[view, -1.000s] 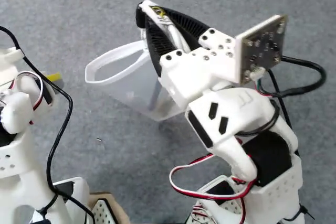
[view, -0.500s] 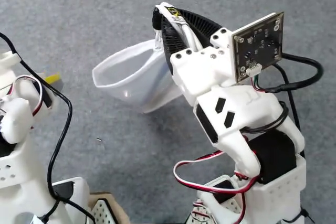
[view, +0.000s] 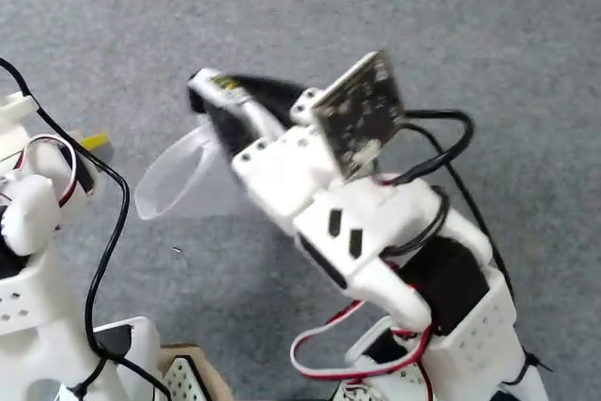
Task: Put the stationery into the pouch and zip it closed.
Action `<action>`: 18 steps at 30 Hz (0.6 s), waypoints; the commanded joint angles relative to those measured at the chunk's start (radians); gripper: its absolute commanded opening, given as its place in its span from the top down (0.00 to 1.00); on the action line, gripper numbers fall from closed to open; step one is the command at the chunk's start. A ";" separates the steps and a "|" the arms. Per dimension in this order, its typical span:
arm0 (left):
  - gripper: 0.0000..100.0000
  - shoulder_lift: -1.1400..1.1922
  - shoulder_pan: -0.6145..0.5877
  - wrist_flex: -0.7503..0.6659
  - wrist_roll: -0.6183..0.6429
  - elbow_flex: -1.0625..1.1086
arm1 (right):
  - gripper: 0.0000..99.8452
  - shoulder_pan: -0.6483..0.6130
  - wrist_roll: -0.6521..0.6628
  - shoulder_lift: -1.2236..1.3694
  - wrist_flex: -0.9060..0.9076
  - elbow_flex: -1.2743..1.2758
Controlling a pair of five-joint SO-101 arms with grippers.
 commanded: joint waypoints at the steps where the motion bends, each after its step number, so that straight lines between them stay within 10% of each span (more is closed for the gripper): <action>1: 0.76 -0.014 -0.010 -0.046 0.009 0.031 | 0.99 -0.054 0.002 -0.019 0.003 -0.010; 18: 0.76 -0.014 -0.047 -0.094 0.009 0.096 | 0.99 0.169 0.003 -0.027 -0.094 -0.093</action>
